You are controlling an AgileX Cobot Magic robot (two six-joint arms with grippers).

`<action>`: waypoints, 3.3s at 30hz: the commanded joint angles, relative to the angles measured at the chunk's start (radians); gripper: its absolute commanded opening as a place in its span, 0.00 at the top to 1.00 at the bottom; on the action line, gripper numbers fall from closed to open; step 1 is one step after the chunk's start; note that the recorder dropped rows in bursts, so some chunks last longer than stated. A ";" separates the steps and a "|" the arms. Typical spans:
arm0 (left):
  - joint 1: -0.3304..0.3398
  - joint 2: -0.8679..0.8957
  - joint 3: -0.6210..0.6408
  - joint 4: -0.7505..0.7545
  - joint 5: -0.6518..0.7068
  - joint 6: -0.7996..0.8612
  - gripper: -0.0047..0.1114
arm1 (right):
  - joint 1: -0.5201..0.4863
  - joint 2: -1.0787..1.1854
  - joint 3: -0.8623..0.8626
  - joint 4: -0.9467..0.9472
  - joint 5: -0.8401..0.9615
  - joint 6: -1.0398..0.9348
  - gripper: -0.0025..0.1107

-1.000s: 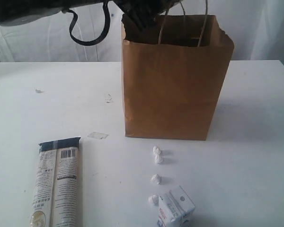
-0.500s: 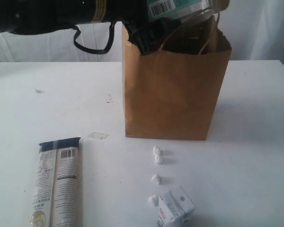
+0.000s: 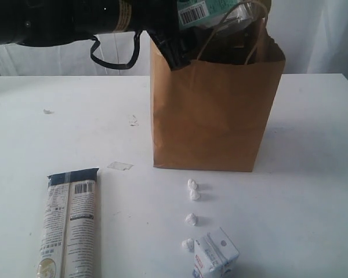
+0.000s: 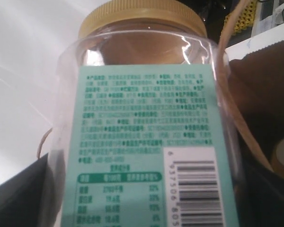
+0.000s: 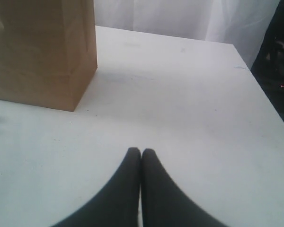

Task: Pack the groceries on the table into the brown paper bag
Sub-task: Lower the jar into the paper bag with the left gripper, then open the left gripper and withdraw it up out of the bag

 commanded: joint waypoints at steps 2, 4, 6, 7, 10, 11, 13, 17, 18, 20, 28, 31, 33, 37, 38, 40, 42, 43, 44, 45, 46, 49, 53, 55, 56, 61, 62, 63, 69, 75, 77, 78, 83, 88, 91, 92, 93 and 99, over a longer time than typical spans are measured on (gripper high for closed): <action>0.000 -0.012 -0.009 0.007 -0.010 -0.018 0.96 | 0.003 -0.002 0.006 -0.003 -0.013 0.004 0.98; 0.000 -0.012 -0.009 0.007 -0.010 -0.062 0.96 | 0.003 -0.002 0.006 -0.003 -0.013 0.004 0.98; 0.000 -0.009 -0.009 0.007 -0.010 -0.122 0.96 | 0.003 -0.002 0.006 -0.003 -0.013 0.004 0.98; 0.000 -0.004 -0.009 0.007 -0.010 -0.141 0.96 | 0.003 -0.002 0.006 -0.003 -0.013 0.004 0.98; 0.000 0.014 -0.009 0.007 -0.005 -0.146 0.96 | 0.003 -0.002 0.006 -0.003 -0.013 0.004 0.98; 0.000 0.016 -0.009 0.007 -0.005 -0.146 0.96 | 0.003 -0.002 0.006 -0.003 -0.013 0.004 0.98; 0.000 0.021 -0.009 0.007 -0.011 -0.146 0.96 | 0.003 -0.002 0.006 -0.003 -0.013 0.004 0.98; 0.000 0.021 -0.009 0.007 -0.011 -0.146 0.96 | 0.003 -0.002 0.006 -0.003 -0.013 0.004 0.98; 0.000 0.021 -0.009 0.007 -0.011 -0.146 0.96 | 0.003 -0.002 0.006 -0.003 -0.013 0.004 0.98; 0.000 0.021 -0.009 0.007 -0.011 -0.146 0.96 | 0.003 -0.002 0.006 -0.003 -0.013 0.004 0.98; 0.000 0.021 -0.009 0.021 -0.011 -0.124 0.87 | 0.003 -0.002 0.006 -0.003 -0.013 0.004 0.98; 0.000 0.021 -0.009 0.021 -0.013 -0.124 0.70 | 0.003 -0.002 0.006 -0.003 -0.013 0.004 0.98; 0.000 0.021 -0.009 0.021 -0.013 -0.124 0.57 | 0.003 -0.002 0.006 -0.003 -0.013 0.004 0.98; 0.000 0.021 -0.009 0.021 -0.013 -0.124 0.39 | 0.003 -0.002 0.006 -0.003 -0.013 0.004 0.98; 0.000 0.021 -0.009 0.021 -0.013 -0.124 0.37 | 0.003 -0.002 0.006 -0.003 -0.013 0.004 0.98; 0.000 0.021 -0.009 0.021 -0.013 -0.132 0.34 | 0.003 -0.002 0.006 -0.003 -0.013 0.004 0.98; 0.000 0.021 -0.009 0.021 -0.013 -0.141 0.34 | 0.003 -0.002 0.006 -0.003 -0.013 0.004 0.98; 0.000 0.021 -0.009 0.021 -0.017 -0.152 0.34 | 0.003 -0.002 0.006 -0.003 -0.013 0.004 0.98; 0.000 0.021 -0.009 0.021 -0.022 -0.163 0.35 | 0.003 -0.002 0.006 -0.003 -0.013 0.004 0.98; 0.000 0.021 -0.009 0.021 -0.033 -0.167 0.35 | 0.003 -0.002 0.006 -0.003 -0.013 0.004 0.98; 0.000 0.021 -0.009 0.021 -0.043 -0.167 0.35 | 0.003 -0.002 0.006 -0.003 -0.013 0.004 0.98; 0.000 0.021 -0.009 0.021 -0.045 -0.167 0.35 | 0.003 -0.002 0.006 -0.003 -0.013 0.004 0.98; 0.000 0.021 -0.009 0.021 -0.055 -0.167 0.35 | 0.003 -0.002 0.006 -0.003 -0.013 0.004 0.98; 0.000 0.021 -0.009 0.021 -0.059 -0.167 0.35 | 0.003 -0.002 0.006 -0.003 -0.013 0.004 0.98; 0.000 0.021 -0.009 0.021 -0.059 -0.167 0.35 | 0.003 -0.002 0.006 -0.003 -0.013 0.004 0.98; 0.000 0.022 -0.009 0.002 -0.047 -0.298 0.33 | 0.003 -0.002 0.006 -0.003 -0.013 0.004 0.98; 0.000 0.022 -0.009 0.025 -0.049 -0.311 0.31 | 0.003 -0.002 0.006 -0.003 -0.013 0.004 0.98; 0.000 0.022 -0.009 0.045 -0.049 -0.317 0.29 | 0.003 -0.002 0.006 -0.003 -0.013 0.004 0.98; 0.000 0.022 -0.009 0.066 -0.049 -0.322 0.08 | 0.003 -0.002 0.006 -0.003 -0.013 0.004 0.98; 0.000 0.022 -0.009 0.081 -0.049 -0.324 0.05 | 0.003 -0.002 0.006 -0.003 -0.013 0.004 0.98; 0.000 0.022 -0.009 0.081 -0.049 -0.324 0.05 | 0.003 -0.002 0.006 -0.003 -0.013 0.004 0.98; 0.000 0.022 -0.009 0.081 -0.049 -0.324 0.05 | 0.003 -0.002 0.006 -0.003 -0.013 0.004 0.98; 0.000 0.022 -0.009 0.081 -0.049 -0.309 0.05 | 0.003 -0.002 0.006 -0.003 -0.013 0.004 0.98; 0.000 -0.020 -0.009 0.081 -0.031 -0.139 0.05 | 0.003 -0.002 0.006 -0.003 -0.013 0.004 0.98; 0.000 -0.075 -0.009 0.091 -0.033 -0.139 0.05 | 0.003 -0.002 0.006 -0.003 -0.013 0.004 0.98; 0.000 -0.098 -0.009 0.115 -0.040 -0.139 0.05 | 0.003 -0.002 0.006 -0.003 -0.013 0.004 0.98; 0.000 -0.114 -0.009 0.138 -0.040 -0.139 0.05 | 0.003 -0.002 0.006 -0.003 -0.013 0.004 0.98; 0.000 -0.246 -0.009 0.143 -0.039 -0.139 0.05 | 0.003 -0.002 0.006 -0.003 -0.013 0.004 0.98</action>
